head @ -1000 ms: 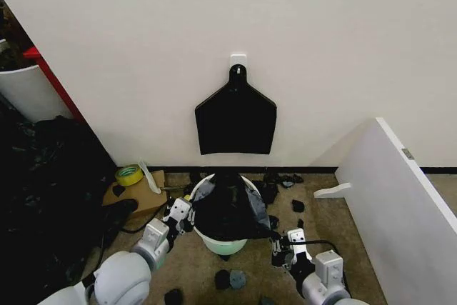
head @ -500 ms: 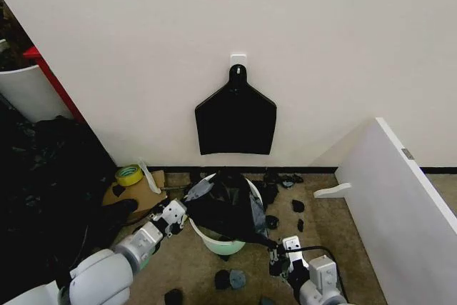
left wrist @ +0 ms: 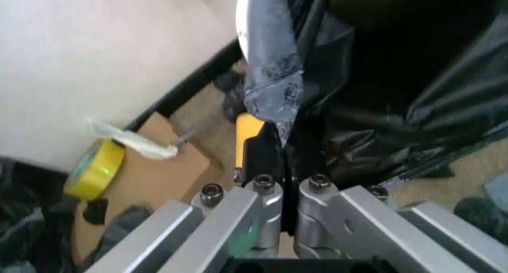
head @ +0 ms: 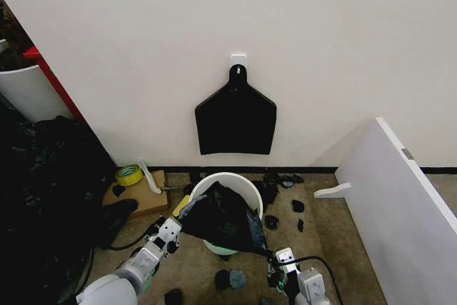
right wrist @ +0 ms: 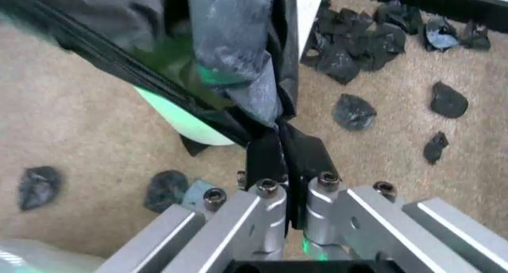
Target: Place the garbage bag over the trash bin.
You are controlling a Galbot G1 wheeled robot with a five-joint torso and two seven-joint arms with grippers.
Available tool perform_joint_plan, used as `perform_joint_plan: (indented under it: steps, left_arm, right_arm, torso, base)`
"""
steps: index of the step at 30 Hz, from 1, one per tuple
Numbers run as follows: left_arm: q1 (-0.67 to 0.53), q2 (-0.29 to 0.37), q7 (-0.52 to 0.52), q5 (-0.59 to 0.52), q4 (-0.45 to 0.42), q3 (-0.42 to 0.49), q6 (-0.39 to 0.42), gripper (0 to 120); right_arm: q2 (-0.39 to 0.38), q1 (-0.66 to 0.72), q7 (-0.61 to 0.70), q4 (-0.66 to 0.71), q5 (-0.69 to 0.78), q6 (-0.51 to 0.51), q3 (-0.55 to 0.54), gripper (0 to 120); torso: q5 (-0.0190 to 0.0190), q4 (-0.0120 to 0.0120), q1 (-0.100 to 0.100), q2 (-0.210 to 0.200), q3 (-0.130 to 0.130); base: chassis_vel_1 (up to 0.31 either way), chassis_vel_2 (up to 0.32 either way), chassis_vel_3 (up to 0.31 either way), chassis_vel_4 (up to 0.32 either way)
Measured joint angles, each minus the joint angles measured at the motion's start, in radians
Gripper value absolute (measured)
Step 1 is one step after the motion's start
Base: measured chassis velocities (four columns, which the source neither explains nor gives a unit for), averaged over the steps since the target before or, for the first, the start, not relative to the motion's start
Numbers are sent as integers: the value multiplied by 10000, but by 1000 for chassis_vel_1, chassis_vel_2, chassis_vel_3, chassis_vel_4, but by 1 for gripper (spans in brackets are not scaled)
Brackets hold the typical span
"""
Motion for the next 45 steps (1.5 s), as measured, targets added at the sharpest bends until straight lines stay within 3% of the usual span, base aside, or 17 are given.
perform_joint_plan:
  steps: [19, 26, 36, 39, 45]
  left_arm:
    - [-489, -1080, -170, -208, 1299, 356, 123, 0]
    - [-521, -1401, -137, -216, 1520, 484, 123, 0]
    - [-526, -1692, -131, -361, 1677, 501, 170, 0]
    - [-538, -1758, -150, -446, 1741, 471, 269, 0]
    - [-578, -1932, -151, -512, 1888, 455, 293, 22]
  right_arm:
    - [366, 526, -1191, -1720, -2281, 1394, -18, 0]
    - [498, 595, -1711, -2234, -2514, 2025, 129, 0]
    - [566, 502, -2175, -2423, -2676, 2150, 265, 0]
    - [514, 423, -2528, -2532, -2946, 2122, 408, 10]
    - [545, 409, -3151, -2830, -3496, 2472, 719, 31]
  torso:
    - [0, 0, 0, 0, 0]
    - [0, 0, 1, 0, 0]
    - [0, 0, 1, 0, 0]
    - [0, 0, 1, 0, 0]
    - [0, 0, 1, 0, 0]
  base:
    - [0, 0, 0, 0]
    - [0, 0, 0, 0]
    - [0, 0, 0, 0]
    - [0, 0, 0, 0]
    - [0, 0, 0, 0]
